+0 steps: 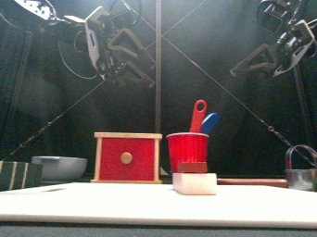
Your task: Grab assembled salmon sushi
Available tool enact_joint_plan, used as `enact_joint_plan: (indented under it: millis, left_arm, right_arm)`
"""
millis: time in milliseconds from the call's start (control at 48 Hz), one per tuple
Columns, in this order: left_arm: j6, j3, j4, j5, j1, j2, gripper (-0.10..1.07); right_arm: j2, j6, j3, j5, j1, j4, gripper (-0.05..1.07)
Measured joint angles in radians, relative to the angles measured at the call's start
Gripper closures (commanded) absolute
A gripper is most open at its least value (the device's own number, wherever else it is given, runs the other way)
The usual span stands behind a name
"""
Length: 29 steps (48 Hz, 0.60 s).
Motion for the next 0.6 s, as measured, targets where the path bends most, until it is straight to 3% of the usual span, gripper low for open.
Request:
enact_joint_plan:
  millis: [188,604]
  left_arm:
    - [0.005,0.037,0.025,-0.009,0.014,-0.021,0.09]
    - [0.008,0.044,0.032,-0.009,0.034,-0.015,0.09]
  right_arm:
    - [0.002,0.0,0.003,-0.012,-0.038,0.0,1.01]
    - [0.008,0.005,0.031,-0.023,-0.043,-0.003,1.01]
